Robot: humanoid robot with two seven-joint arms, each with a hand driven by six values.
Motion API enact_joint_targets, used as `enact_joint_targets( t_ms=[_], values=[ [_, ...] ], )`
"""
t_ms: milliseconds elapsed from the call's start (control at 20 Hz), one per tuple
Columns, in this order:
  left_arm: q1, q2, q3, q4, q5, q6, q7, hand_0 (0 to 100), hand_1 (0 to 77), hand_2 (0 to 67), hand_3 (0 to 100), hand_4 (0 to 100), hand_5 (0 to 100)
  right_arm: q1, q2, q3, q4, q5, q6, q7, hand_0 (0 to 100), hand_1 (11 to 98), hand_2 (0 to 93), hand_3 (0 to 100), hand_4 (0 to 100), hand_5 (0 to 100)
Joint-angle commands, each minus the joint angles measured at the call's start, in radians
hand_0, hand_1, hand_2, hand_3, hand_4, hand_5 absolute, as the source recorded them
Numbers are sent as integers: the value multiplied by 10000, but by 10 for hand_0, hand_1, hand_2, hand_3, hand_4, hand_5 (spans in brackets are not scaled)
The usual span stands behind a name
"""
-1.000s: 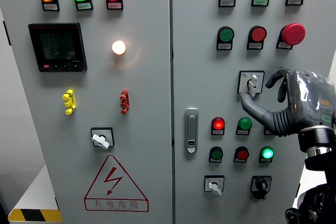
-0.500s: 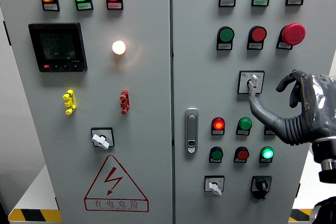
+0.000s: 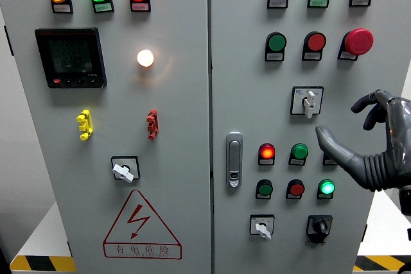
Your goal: Rotate and turn off gray switch
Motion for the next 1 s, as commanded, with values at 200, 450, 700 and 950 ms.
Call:
enact_joint_targets(
  t_ms=[200, 450, 700, 950],
  values=[
    [0, 0, 3, 0, 0, 0, 1, 882, 0, 133, 187, 81, 109, -609, 1, -153, 848, 8, -18, 0, 0, 394, 336, 425, 323, 508],
    [0, 0, 3, 0, 0, 0, 1, 881, 0, 133, 187, 81, 108, -1116, -14, -368, 1278, 9, -155, 0, 0, 399, 285, 340, 231, 374],
    [0, 15, 3, 0, 0, 0, 1, 882, 0, 133, 187, 81, 108, -1163, -15, -429, 1478, -190, -355, 16, 0, 403, 230, 263, 150, 314],
    [0, 15, 3, 0, 0, 0, 1, 882, 0, 133, 187, 81, 108, -1285, -45, -445, 1570, -237, -493, 31, 0, 406, 219, 252, 137, 288]
  ],
)
